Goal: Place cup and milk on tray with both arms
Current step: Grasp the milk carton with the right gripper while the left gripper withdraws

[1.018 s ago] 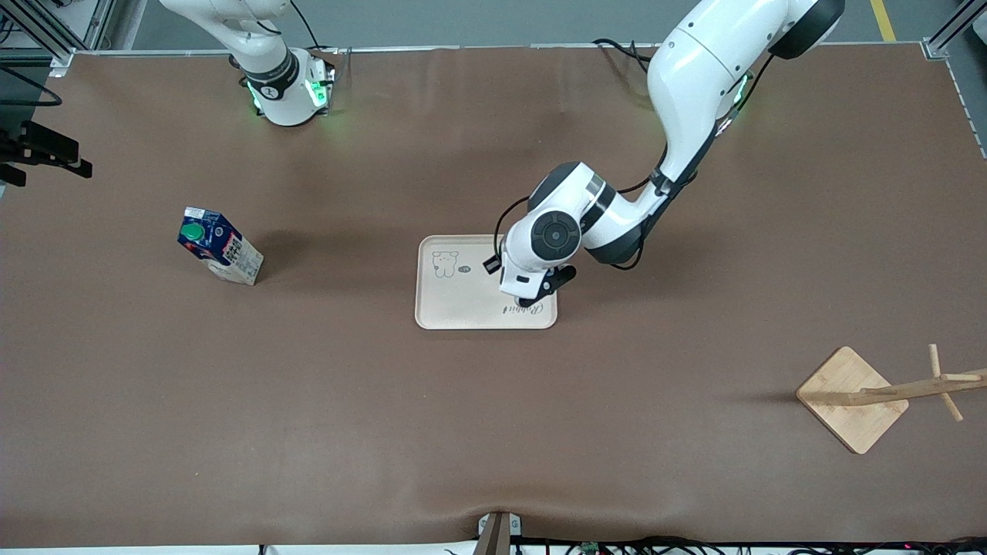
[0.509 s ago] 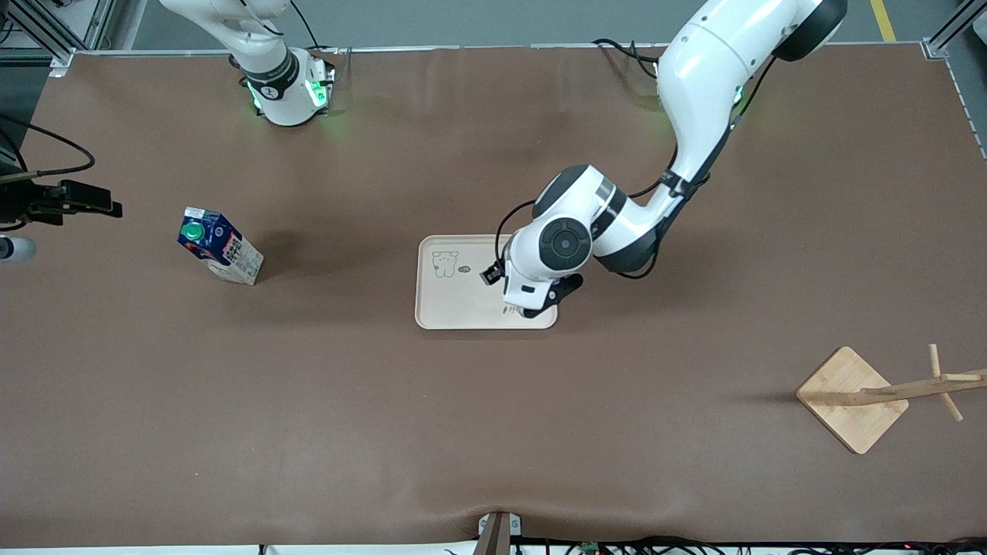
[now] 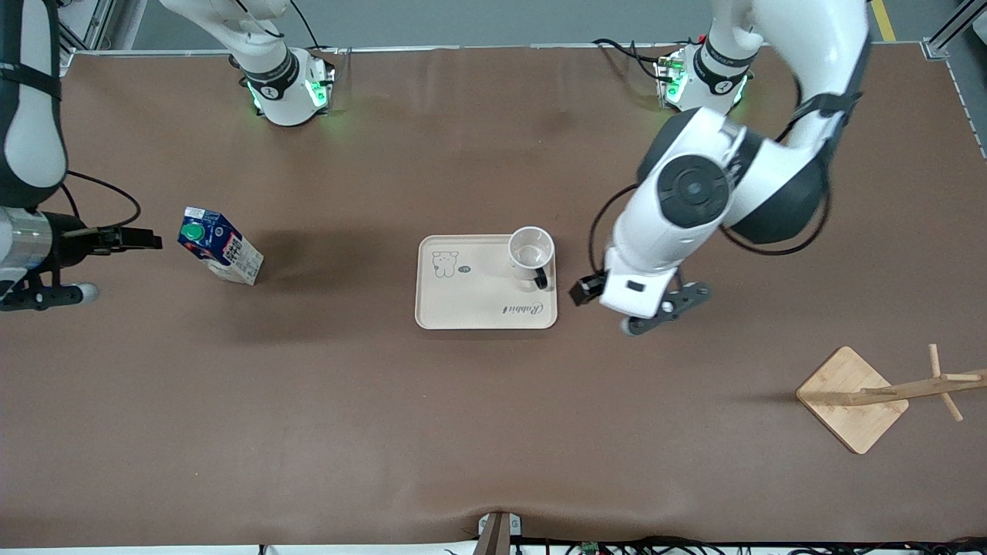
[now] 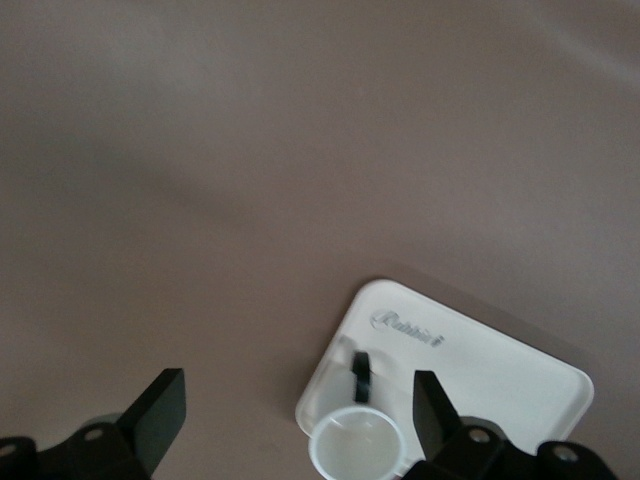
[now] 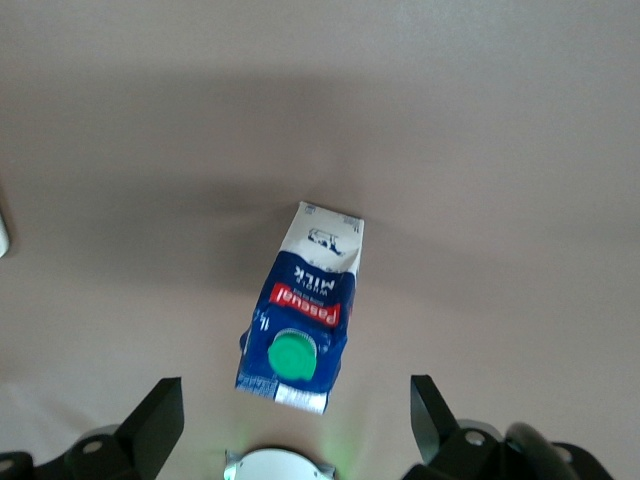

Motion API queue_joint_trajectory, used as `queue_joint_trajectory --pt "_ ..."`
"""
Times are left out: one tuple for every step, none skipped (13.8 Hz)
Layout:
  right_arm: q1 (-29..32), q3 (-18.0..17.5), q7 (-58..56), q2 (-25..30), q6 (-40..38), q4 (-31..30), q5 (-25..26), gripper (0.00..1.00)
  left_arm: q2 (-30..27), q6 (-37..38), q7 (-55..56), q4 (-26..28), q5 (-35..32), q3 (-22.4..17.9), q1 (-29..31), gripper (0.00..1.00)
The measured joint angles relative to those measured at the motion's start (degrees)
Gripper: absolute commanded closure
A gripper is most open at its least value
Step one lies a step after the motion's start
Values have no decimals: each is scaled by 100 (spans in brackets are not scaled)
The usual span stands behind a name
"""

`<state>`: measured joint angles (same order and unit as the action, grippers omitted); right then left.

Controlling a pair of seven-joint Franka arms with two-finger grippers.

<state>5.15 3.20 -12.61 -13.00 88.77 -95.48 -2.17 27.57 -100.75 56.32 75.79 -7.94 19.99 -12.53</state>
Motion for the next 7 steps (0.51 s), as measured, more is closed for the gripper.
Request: queue_joint_trajectory --pt "1 4 165 97 154 -284 0 0 -112 34 -268 2 -95 -9 151 0" --pt "1 4 443 182 248 -524 0 0 -216 81 -554 3 -147 -15 338 0" --pt "-2 0 767 250 299 -725 0 0 -319 139 -890 3 -164 -21 547 0" --pt "-15 -11 1031 296 353 -896 0 0 -423 228 -1257 2 -168 -24 772 0" --pt "-40 -27 1211 333 469 -1075 2 0 -528 332 -1652 3 -169 -27 996 0" --pt "-61 -43 1307 367 669 -1283 14 0 -628 416 -2020 4 -169 -30 1201 0" --pt "-70 -53 1352 398 904 -1508 35 0 -719 501 -2371 5 -170 -34 1398 0"
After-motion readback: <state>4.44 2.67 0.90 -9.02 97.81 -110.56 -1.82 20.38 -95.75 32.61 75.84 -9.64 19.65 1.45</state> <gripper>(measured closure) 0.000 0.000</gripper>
